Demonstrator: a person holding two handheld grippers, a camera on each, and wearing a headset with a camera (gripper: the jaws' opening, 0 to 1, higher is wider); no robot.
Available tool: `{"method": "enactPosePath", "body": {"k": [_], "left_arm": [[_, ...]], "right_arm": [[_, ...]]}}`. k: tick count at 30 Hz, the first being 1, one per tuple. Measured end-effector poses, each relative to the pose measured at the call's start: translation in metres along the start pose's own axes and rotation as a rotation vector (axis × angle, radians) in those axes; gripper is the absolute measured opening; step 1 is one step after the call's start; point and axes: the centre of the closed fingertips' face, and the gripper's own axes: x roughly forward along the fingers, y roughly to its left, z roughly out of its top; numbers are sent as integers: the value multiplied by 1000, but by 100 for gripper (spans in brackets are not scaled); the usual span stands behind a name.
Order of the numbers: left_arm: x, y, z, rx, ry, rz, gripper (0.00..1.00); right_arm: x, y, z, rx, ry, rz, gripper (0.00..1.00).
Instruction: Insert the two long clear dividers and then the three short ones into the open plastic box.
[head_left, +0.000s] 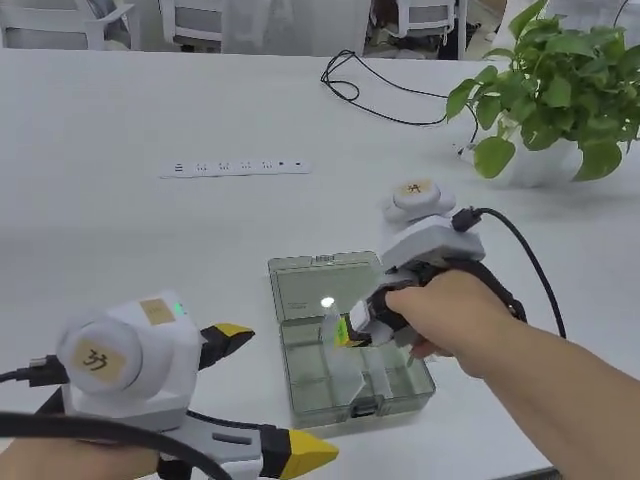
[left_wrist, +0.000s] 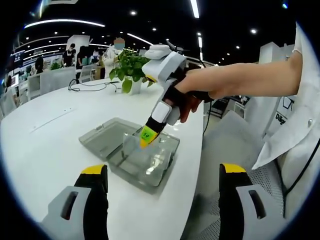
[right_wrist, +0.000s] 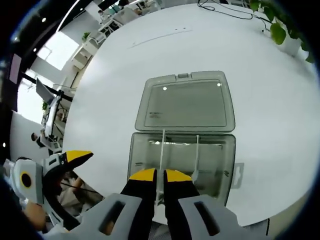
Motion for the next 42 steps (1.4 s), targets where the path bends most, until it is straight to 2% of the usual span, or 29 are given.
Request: {"method": "enactPosePath", "body": {"k": [4,16,21,35,42], "left_arm": [[1,0,-1,-2,4,-2,94],[1,0,-1,-4,2,-5,93],[1,0,-1,-7,0,-7,93],[2,1,-2,-10,1,-7,93],[2,2,-2,-13,0,-6,93]], "right_arm": [[-2,-1,1,27,-17,14,6],[1,2,0,7,-14,-4,6],[2,3,-1,-12,-17,-18,6],[4,5,-2,-141,-28,-101,6],[5,6,-1,-157,-23,-104,6]]}}
